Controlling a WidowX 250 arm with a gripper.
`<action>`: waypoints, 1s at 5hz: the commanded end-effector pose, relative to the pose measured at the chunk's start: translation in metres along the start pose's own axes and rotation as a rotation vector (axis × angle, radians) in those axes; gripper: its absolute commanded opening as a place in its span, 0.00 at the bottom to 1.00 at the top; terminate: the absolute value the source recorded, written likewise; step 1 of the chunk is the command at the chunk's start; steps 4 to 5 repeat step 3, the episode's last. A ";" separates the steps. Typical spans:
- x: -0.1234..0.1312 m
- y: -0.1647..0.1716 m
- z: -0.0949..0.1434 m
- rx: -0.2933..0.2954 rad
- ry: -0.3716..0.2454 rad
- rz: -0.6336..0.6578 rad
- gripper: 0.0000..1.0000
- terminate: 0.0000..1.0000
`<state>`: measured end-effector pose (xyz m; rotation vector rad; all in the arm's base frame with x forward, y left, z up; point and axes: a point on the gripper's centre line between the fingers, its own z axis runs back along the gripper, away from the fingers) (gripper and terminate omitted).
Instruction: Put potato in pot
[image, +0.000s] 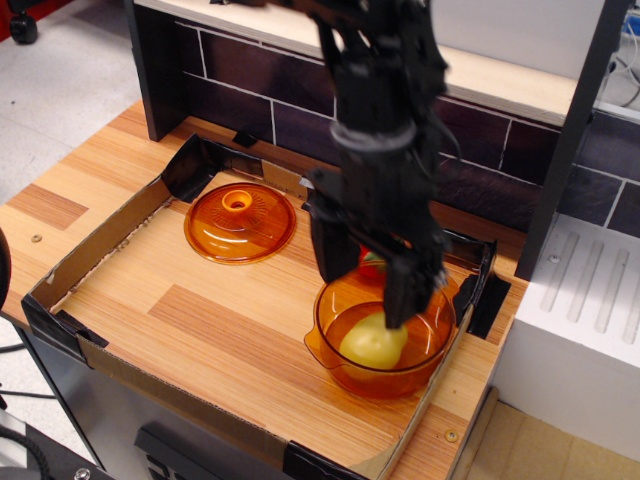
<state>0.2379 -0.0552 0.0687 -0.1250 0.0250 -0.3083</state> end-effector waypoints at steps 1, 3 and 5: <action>-0.006 0.035 0.086 0.078 -0.211 0.245 1.00 0.00; -0.006 0.035 0.086 0.078 -0.211 0.245 1.00 1.00; -0.006 0.035 0.086 0.078 -0.211 0.245 1.00 1.00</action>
